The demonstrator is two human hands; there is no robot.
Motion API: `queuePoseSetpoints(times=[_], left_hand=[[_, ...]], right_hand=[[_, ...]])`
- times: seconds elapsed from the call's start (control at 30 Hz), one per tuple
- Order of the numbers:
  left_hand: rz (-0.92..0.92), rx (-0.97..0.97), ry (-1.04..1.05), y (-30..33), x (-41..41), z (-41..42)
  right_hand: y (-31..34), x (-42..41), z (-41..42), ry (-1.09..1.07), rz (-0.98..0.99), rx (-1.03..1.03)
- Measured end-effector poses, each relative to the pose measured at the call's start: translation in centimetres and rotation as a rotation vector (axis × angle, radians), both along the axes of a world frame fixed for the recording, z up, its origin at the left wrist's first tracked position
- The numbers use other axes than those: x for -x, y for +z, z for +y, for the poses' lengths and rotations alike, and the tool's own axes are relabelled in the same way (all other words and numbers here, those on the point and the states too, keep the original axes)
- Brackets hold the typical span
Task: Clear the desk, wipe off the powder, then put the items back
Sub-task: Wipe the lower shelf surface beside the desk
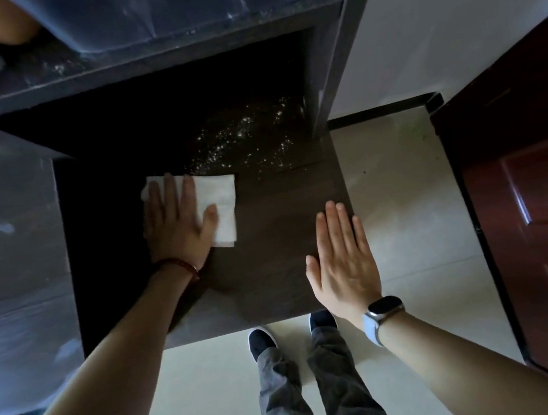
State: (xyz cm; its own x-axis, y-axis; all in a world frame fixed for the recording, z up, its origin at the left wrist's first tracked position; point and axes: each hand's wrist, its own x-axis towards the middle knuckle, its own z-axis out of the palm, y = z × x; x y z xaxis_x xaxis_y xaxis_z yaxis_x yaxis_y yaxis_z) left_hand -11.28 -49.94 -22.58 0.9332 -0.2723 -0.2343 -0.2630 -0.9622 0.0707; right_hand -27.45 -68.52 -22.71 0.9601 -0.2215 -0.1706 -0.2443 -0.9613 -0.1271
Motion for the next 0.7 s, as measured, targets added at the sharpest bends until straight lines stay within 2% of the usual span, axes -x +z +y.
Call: queuePoseSetpoints(times=[0.1,0.27,0.33,0.43,0.5,0.7], left_hand=[[-0.032,0.016,0.014,0.0,-1.5,-0.6],[-0.011,0.042,0.246,-0.4,-1.8,-4.6],[0.009,0.048,0.122,-0.4,0.3,-6.6],[0.057,0.034,-0.226,-0.2,2.1,-6.1],[0.048,0.027,-0.309,-0.1,0.6,-4.1],[-0.012,0.029,0.013,-0.2,-3.1,-4.1]], right_hand=[[-0.1,0.0,0.0,-0.002,0.003,0.021],[-0.1,-0.1,0.1,-0.003,0.005,0.037],[-0.1,-0.1,0.2,-0.01,0.0,0.032],[0.0,-0.1,0.2,-0.012,-0.007,0.027],[0.1,0.0,0.2,-0.008,-0.007,0.03],[-0.2,0.0,0.2,-0.007,-0.024,0.044]])
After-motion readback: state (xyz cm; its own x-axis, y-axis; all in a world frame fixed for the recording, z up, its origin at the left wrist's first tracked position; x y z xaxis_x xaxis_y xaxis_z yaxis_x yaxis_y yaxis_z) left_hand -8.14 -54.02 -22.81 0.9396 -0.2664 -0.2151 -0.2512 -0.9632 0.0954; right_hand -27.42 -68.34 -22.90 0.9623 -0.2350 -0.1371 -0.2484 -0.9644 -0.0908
